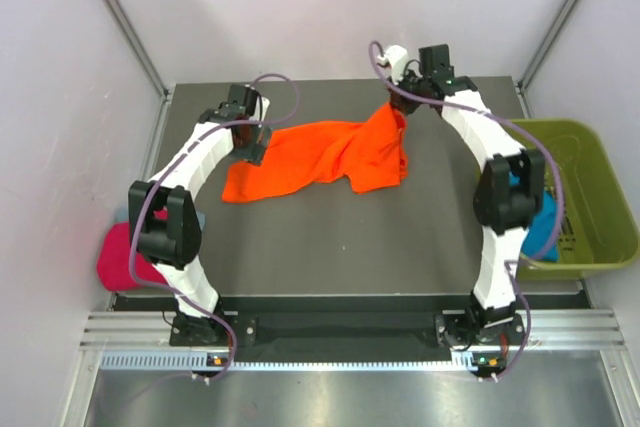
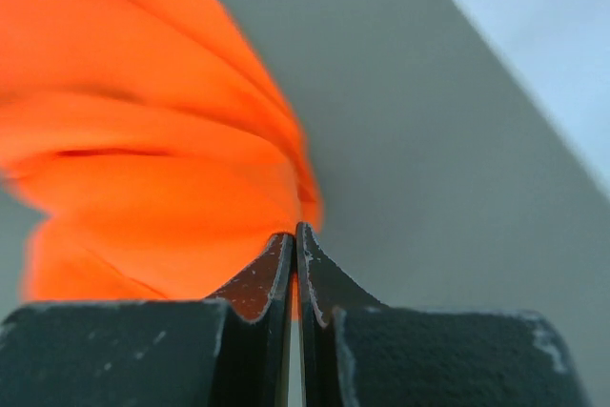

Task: Fold and stack the t-shirts
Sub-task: Flatten the tshirt out

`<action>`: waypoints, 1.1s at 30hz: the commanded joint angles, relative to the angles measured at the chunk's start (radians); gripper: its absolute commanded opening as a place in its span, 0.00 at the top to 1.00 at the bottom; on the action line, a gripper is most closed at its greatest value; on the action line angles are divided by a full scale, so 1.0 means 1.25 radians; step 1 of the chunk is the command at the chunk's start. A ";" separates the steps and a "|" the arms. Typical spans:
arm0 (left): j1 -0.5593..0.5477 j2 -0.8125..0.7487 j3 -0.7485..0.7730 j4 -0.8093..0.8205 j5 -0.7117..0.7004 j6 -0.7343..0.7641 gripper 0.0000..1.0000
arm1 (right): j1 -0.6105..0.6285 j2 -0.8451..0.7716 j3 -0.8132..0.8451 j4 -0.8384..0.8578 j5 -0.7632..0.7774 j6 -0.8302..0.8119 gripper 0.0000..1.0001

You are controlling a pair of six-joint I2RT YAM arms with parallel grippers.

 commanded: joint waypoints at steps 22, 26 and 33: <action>0.232 0.133 -0.073 -0.139 0.269 -0.159 0.30 | -0.092 0.118 0.064 0.013 0.000 0.108 1.00; 0.245 0.153 -0.053 -0.132 0.276 -0.171 0.33 | -0.088 0.113 0.058 0.013 0.006 0.111 1.00; 0.250 0.171 -0.048 -0.124 0.321 -0.176 0.48 | -0.081 0.115 0.053 0.013 0.016 0.107 1.00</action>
